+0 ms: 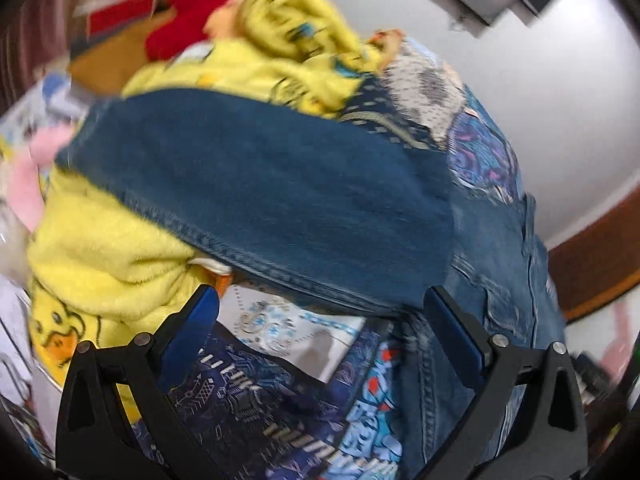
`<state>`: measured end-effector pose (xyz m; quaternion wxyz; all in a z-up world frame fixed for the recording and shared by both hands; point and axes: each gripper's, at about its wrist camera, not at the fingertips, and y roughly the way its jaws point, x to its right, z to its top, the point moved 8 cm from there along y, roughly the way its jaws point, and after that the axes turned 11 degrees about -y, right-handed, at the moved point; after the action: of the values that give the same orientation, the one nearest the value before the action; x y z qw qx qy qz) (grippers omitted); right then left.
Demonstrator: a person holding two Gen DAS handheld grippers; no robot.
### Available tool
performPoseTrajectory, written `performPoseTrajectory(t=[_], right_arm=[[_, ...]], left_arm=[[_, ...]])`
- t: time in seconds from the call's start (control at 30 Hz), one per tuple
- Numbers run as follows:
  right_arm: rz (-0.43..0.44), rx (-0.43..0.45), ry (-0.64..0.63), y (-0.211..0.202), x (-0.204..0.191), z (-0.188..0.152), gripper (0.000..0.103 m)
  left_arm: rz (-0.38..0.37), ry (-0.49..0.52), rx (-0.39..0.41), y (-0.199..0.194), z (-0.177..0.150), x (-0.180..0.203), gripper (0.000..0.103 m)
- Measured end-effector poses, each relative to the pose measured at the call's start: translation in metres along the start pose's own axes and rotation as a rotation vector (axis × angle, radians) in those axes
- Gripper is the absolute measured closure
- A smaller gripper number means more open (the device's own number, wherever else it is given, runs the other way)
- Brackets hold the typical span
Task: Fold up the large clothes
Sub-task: 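Grasp the denim jacket's sleeve with the left gripper and lift it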
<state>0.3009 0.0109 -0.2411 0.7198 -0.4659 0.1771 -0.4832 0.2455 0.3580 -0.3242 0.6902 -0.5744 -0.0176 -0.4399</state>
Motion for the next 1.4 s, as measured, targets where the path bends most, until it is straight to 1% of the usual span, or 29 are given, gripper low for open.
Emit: performPoseTrajectory(t=[0.13, 0.17, 0.23, 0.27, 0.33, 0.37, 0.4, 0.43, 0.47, 0.53, 0.6, 0.7, 0.83, 0.87, 0.97, 1.03, 1.07, 1.13, 1.17, 1.23, 1.27, 1.3, 1.33, 1.37, 1.4], right_arm=[[-0.059, -0.028, -0.087, 0.007, -0.008, -0.012, 0.000], [-0.067, -0.031, -0.104, 0.008, -0.010, -0.015, 0.000], [-0.064, -0.037, -0.122, 0.008, -0.015, -0.021, 0.000], [-0.052, -0.045, -0.123, 0.011, -0.013, -0.010, 0.000], [-0.033, -0.048, -0.120, 0.011, -0.015, -0.010, 0.000], [-0.022, -0.048, -0.118, 0.010, -0.015, -0.010, 0.000], [-0.011, -0.046, -0.114, 0.010, -0.019, -0.009, 0.000], [-0.001, -0.045, -0.110, 0.010, -0.020, -0.009, 0.000], [0.005, -0.047, -0.107, 0.010, -0.020, -0.009, 0.000], [0.011, -0.050, -0.101, 0.009, -0.021, -0.011, 0.000], [0.010, -0.051, -0.100, 0.009, -0.019, -0.012, 0.000], [0.000, -0.056, -0.096, 0.008, -0.018, -0.015, 0.000], [0.028, -0.058, -0.069, 0.007, -0.017, -0.018, 0.000], [0.036, -0.058, -0.062, 0.006, -0.017, -0.020, 0.000], [0.058, -0.054, -0.049, 0.005, -0.017, -0.021, 0.000], [0.064, -0.048, -0.043, 0.004, -0.017, -0.022, 0.000], [0.067, -0.046, -0.039, 0.003, -0.016, -0.023, 0.000], [0.074, -0.042, -0.029, 0.003, -0.015, -0.022, 0.000], [0.079, -0.040, -0.024, 0.002, -0.014, -0.023, 0.000], [0.086, -0.036, -0.013, 0.001, -0.012, -0.022, 0.000], [0.087, -0.034, -0.007, 0.000, -0.010, -0.022, 0.000], [0.087, -0.029, -0.002, -0.002, -0.008, -0.024, 0.000], [0.082, -0.026, 0.001, -0.003, -0.006, -0.024, 0.000], [0.073, -0.024, 0.004, -0.004, -0.003, -0.024, 0.000], [0.064, -0.023, 0.005, -0.005, 0.000, -0.025, 0.000]], left_arm=[[-0.048, -0.112, -0.071, 0.019, 0.006, -0.024, 0.000], [-0.062, -0.144, -0.085, 0.024, 0.007, -0.028, 0.004], [-0.109, -0.192, -0.120, 0.035, 0.010, -0.033, 0.007], [-0.123, -0.214, -0.133, 0.040, 0.011, -0.034, 0.010], [-0.158, -0.260, -0.158, 0.048, 0.013, -0.035, 0.015], [-0.167, -0.274, -0.160, 0.051, 0.015, -0.036, 0.017], [-0.155, -0.281, -0.154, 0.054, 0.019, -0.039, 0.020], [-0.132, -0.289, -0.144, 0.056, 0.023, -0.043, 0.026], [-0.126, -0.302, -0.140, 0.059, 0.026, -0.045, 0.028], [-0.150, -0.345, -0.139, 0.060, 0.031, -0.048, 0.028], [-0.165, -0.387, -0.156, 0.061, 0.031, -0.049, 0.029], [-0.190, -0.389, -0.197, 0.059, 0.022, -0.041, 0.029], [-0.160, -0.331, -0.195, 0.045, 0.007, -0.030, 0.028], [-0.168, -0.325, -0.197, 0.041, 0.004, -0.027, 0.029], [-0.228, -0.332, -0.237, 0.036, -0.008, -0.014, 0.028], [-0.243, -0.327, -0.255, 0.036, -0.013, -0.007, 0.029], [-0.241, -0.314, -0.254, 0.037, -0.014, -0.004, 0.028], [-0.208, -0.298, -0.234, 0.043, -0.009, -0.004, 0.028], [-0.180, -0.290, -0.215, 0.048, -0.003, -0.007, 0.028], [-0.093, -0.286, -0.172, 0.058, 0.009, -0.019, 0.029], [-0.037, -0.269, -0.137, 0.063, 0.017, -0.026, 0.033], [0.002, -0.257, -0.111, 0.067, 0.024, -0.031, 0.036], [0.022, -0.253, -0.102, 0.071, 0.028, -0.034, 0.043], [0.021, -0.258, -0.097, 0.074, 0.033, -0.036, 0.050], [0.008, -0.267, -0.091, 0.075, 0.038, -0.035, 0.052]])
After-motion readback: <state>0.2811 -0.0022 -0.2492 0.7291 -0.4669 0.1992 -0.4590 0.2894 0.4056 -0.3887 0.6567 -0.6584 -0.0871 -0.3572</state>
